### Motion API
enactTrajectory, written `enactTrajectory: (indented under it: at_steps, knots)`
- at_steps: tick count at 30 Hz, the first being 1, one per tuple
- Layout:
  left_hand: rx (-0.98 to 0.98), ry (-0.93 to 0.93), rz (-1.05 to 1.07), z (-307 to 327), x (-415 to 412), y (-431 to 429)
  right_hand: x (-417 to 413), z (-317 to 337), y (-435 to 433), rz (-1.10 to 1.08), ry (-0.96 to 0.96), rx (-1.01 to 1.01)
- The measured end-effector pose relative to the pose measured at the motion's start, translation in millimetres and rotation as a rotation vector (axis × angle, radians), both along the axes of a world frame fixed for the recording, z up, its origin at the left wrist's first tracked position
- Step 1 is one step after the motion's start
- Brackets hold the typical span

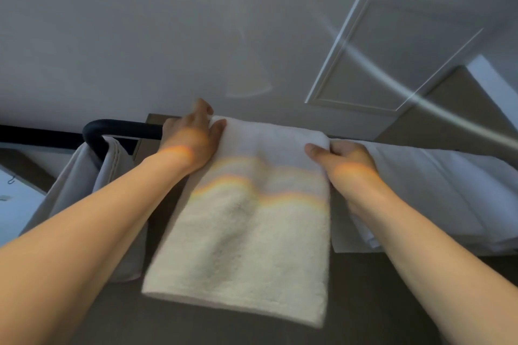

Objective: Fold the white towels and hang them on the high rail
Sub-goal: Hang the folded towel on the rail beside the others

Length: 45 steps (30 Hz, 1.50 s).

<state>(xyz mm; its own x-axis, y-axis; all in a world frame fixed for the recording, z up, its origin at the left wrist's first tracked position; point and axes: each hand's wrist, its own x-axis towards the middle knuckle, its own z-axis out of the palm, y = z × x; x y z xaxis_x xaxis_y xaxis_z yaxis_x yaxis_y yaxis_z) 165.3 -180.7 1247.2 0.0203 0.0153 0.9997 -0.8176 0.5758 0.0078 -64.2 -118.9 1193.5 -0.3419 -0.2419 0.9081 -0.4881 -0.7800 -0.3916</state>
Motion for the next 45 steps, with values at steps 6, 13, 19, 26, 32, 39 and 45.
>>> enactTrajectory:
  at_steps: [6,13,19,26,32,39,45]
  knots:
    - [-0.068,0.002,0.056,1,-6,2,-9,42,-7,-0.370,0.126,-0.094]
    - [0.250,-0.056,0.313,20,-13,8,3,52,-8,-0.949,0.449,0.013]
    - [0.214,-0.076,0.209,-6,-8,17,-8,51,-8,-0.650,0.596,0.171]
    - [0.214,0.052,-0.238,-78,-13,22,-12,50,-15,-0.535,0.517,0.116]
    - [0.332,0.091,-0.671,-83,-12,2,-8,22,-18,-0.441,0.333,-0.095]
    - [0.160,0.152,-0.739,-88,-15,-6,-6,-50,-18,0.044,0.007,0.037]
    - [-0.022,0.281,-0.855,-55,-24,1,-4,-6,-11,0.020,-0.081,-0.099]
